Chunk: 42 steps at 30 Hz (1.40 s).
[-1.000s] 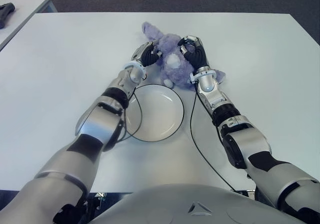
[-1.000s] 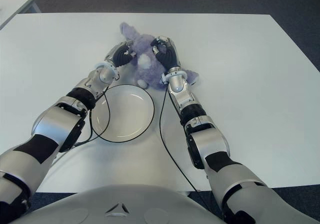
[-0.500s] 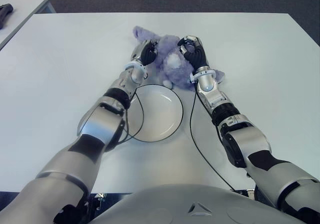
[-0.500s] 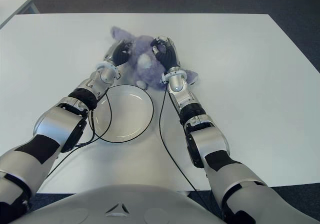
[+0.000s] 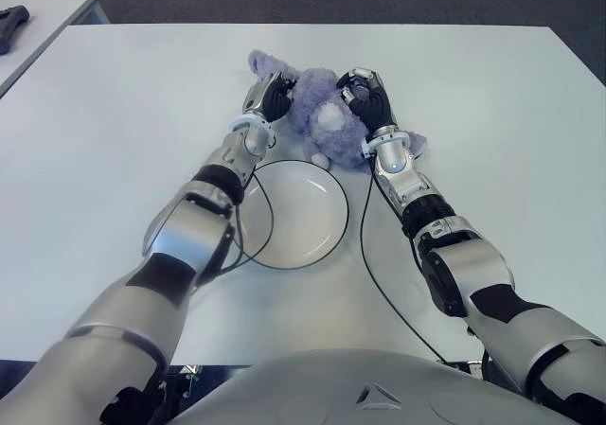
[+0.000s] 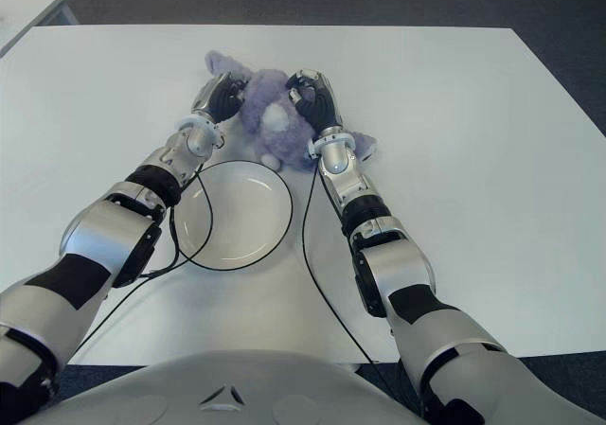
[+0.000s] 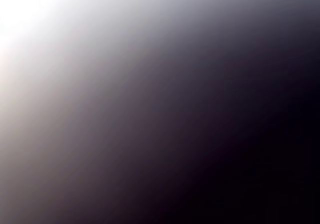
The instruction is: Put the doll into the plate.
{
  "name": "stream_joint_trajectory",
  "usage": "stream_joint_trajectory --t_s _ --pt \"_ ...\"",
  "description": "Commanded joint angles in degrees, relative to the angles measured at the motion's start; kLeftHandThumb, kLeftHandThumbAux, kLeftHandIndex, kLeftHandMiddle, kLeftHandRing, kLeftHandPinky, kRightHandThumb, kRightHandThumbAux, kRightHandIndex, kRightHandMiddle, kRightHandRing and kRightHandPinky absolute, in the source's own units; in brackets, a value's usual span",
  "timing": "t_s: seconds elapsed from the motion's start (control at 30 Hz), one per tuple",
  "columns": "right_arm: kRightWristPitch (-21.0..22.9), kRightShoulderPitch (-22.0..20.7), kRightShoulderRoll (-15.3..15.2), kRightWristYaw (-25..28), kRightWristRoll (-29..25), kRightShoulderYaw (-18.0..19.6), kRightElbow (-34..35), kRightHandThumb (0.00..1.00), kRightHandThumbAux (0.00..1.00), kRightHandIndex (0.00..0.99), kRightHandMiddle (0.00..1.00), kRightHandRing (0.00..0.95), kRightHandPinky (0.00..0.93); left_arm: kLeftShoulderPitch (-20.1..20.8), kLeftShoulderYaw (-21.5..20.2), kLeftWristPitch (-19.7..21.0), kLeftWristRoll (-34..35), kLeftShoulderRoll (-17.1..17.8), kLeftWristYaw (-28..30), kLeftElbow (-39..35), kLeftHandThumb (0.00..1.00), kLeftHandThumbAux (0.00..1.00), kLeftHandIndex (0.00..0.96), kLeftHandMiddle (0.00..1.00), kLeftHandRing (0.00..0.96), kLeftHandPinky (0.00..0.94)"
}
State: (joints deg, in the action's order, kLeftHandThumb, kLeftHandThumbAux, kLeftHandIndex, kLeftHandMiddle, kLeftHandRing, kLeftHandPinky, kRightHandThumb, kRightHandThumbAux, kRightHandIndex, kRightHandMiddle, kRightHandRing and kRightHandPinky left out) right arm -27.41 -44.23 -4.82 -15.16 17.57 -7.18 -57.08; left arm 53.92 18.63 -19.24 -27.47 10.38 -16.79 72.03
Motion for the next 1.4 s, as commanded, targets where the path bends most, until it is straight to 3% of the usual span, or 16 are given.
stream_joint_trajectory --t_s 0.03,0.43,0.57,0.6,0.67,0.77,0.87,0.97,1.0,1.03,1.27,1.3,1.33,1.4 --pt "2.54 1.99 -0.06 1.2 -0.71 0.18 -2.39 0.712 0.71 0.441 0.824 0.827 0.83 -0.51 0.03 -1.11 0.21 -0.41 2.31 0.56 0.845 0.661 0.455 0.444 0.436 0.403" --pt "2.56 0.66 -3.14 4.55 -1.31 1.4 -2.0 0.709 0.712 0.441 0.817 0.818 0.803 -0.31 -0.46 -1.93 0.65 0.3 3.14 0.38 0.845 0.661 0.456 0.441 0.433 0.401" --pt "2.77 -0.69 -6.75 7.87 0.65 -0.24 -1.19 0.684 0.721 0.426 0.713 0.727 0.69 -0.43 -0.79 -2.15 0.86 0.88 3.26 0.42 0.846 0.662 0.456 0.441 0.431 0.399" --pt "2.93 -0.79 -7.22 8.46 0.95 -0.55 -0.98 0.676 0.724 0.42 0.65 0.664 0.612 -0.43 -0.79 -2.07 0.85 0.93 3.24 0.45 0.846 0.662 0.456 0.44 0.432 0.402" --pt "3.16 -0.86 -7.86 9.36 1.24 -0.9 -0.6 0.673 0.725 0.418 0.631 0.645 0.589 -0.4 -0.74 -1.84 0.81 0.93 3.15 0.5 0.845 0.662 0.456 0.44 0.433 0.403" --pt "3.54 -0.68 -9.07 11.19 1.33 -1.56 0.59 0.671 0.726 0.413 0.505 0.502 0.447 -0.32 -0.64 -1.17 0.68 0.94 2.95 0.56 0.845 0.662 0.455 0.441 0.437 0.409" --pt "4.04 -0.45 -9.69 12.57 1.41 -2.24 1.36 0.669 0.727 0.41 0.458 0.459 0.43 -0.32 -0.66 -0.57 0.68 0.95 2.88 0.57 0.845 0.661 0.455 0.442 0.437 0.407" --pt "4.75 -0.16 -10.4 13.8 1.76 -2.95 2.42 0.667 0.728 0.404 0.379 0.383 0.338 -0.36 -0.77 0.2 0.79 0.89 2.59 0.47 0.844 0.662 0.456 0.439 0.44 0.419" --pt "4.94 -0.08 -10.55 14.02 1.79 -3.09 2.72 0.327 0.618 0.268 0.35 0.354 0.307 -0.37 -0.8 0.34 0.82 0.89 2.5 0.42 0.844 0.662 0.459 0.435 0.438 0.414" --pt "5.19 0.02 -10.74 14.29 1.86 -3.26 3.13 0.235 0.591 0.233 0.343 0.347 0.299 -0.35 -0.77 0.56 0.77 0.84 2.26 0.28 0.844 0.662 0.459 0.434 0.437 0.412" --pt "6.46 0.47 -11.19 14.91 1.89 -3.98 4.89 0.193 0.551 0.174 0.282 0.288 0.272 -0.23 -0.68 0.98 0.86 0.92 3.21 -0.42 0.834 0.667 0.403 0.465 0.356 0.295" --pt "6.65 0.49 -11.15 14.81 1.99 -4.08 5.06 0.191 0.547 0.168 0.275 0.281 0.273 -0.15 -0.61 0.82 0.97 1.15 4.52 -0.65 0.744 0.682 0.409 0.343 0.321 0.269" --pt "6.81 0.51 -11.11 14.74 2.07 -4.16 5.2 0.193 0.548 0.165 0.271 0.28 0.29 -0.09 -0.56 0.7 1.05 1.34 5.49 -0.81 0.689 0.483 0.279 0.27 0.26 0.21" --pt "7.06 0.55 -11.05 14.64 2.15 -4.26 5.4 0.194 0.548 0.164 0.27 0.279 0.295 0.02 -0.38 0.75 0.99 1.58 6.97 -0.93 0.675 0.423 0.24 0.249 0.243 0.192"
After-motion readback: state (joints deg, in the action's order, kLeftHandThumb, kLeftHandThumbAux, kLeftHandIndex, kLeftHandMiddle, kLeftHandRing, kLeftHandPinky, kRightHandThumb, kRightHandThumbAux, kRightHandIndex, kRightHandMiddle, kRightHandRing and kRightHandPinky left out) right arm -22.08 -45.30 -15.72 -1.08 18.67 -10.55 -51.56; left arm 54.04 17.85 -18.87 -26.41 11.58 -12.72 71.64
